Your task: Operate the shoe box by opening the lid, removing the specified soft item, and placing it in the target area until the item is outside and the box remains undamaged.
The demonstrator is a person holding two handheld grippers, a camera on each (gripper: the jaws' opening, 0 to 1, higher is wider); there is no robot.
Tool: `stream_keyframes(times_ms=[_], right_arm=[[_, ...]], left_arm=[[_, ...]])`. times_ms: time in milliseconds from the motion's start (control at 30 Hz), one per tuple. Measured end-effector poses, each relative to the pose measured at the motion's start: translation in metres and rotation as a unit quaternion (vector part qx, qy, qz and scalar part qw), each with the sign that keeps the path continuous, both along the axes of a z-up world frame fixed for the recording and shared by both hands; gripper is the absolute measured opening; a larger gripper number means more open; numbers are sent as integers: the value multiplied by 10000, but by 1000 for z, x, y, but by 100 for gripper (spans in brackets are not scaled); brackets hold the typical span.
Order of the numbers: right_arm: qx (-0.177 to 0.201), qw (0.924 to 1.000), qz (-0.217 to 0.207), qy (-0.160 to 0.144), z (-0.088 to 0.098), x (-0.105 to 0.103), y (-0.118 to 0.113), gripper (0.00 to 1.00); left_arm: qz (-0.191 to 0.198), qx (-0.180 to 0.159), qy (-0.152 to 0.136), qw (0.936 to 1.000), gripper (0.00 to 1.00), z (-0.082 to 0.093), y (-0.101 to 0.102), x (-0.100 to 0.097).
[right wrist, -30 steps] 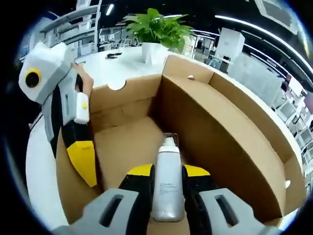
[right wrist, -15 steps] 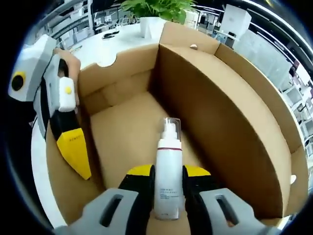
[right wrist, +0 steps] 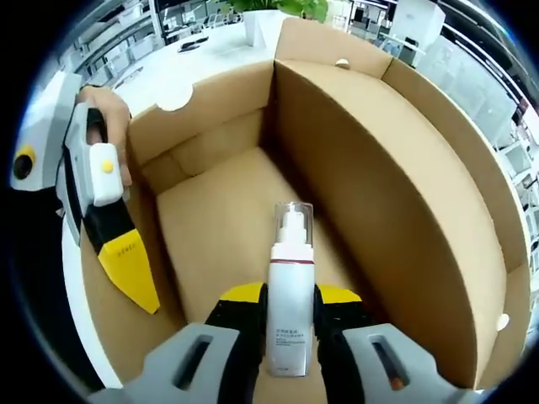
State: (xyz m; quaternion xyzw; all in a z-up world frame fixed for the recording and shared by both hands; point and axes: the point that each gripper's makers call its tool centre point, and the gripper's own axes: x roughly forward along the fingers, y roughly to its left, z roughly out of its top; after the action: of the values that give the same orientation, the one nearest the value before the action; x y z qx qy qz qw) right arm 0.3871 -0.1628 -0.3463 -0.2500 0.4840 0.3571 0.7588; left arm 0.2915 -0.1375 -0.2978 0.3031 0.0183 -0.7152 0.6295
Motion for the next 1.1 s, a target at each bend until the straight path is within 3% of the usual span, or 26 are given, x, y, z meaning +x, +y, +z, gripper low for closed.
stream_keyframes(times_ms=[233,300,400,767,1100], right_arm=[[-109,9997,125,-184,2,-2,1,21],[-114,9998,-143,-114,3,-6,0,20],[-228,9997,-104,-75,5,-15,0,20],[-220,9988,-167,-410,32,-16,-4,20],[-136,9949,-297,-956,76,-21,-7,20]], left_arm=[[1,4,-5,10000,8,0,0,1],[-1,3,-6,10000,8,0,0,1],[-3,3,-4,10000,8,0,0,0],[-6,-1,-14,10000,8,-1,0,2],[-3,-4,-18,10000,8,-1,0,2]])
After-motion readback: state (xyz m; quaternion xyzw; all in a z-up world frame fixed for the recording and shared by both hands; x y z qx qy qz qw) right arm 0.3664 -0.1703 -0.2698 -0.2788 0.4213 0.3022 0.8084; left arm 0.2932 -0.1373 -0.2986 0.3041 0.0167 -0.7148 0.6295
